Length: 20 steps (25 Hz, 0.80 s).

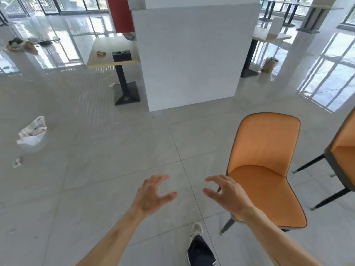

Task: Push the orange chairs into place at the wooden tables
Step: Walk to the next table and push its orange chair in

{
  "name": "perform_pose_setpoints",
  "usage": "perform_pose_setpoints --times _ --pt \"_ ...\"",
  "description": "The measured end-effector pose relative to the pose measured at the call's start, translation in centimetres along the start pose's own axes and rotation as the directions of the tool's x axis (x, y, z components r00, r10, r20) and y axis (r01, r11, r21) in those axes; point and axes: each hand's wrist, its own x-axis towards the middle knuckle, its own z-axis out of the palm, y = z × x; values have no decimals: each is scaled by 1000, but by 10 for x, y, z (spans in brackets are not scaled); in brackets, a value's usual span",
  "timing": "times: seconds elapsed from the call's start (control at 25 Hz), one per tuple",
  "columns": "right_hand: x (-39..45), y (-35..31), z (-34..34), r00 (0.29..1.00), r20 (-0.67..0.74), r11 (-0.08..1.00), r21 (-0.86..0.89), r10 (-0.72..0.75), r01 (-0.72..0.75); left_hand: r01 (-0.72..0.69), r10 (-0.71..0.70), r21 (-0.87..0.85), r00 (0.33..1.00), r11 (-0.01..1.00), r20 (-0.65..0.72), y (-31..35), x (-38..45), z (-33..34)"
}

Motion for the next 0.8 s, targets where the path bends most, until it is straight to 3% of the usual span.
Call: perform_pose_setpoints --times 0.48,0.8 --pt "282 91 -112 997 -55 999 3 46 -46 -36 39 -55 997 998 60 57 313 -27" --pt "444 152 -143 964 -135 973 6 231 -232 -149 157 -56 965 987 212 52 544 -28"
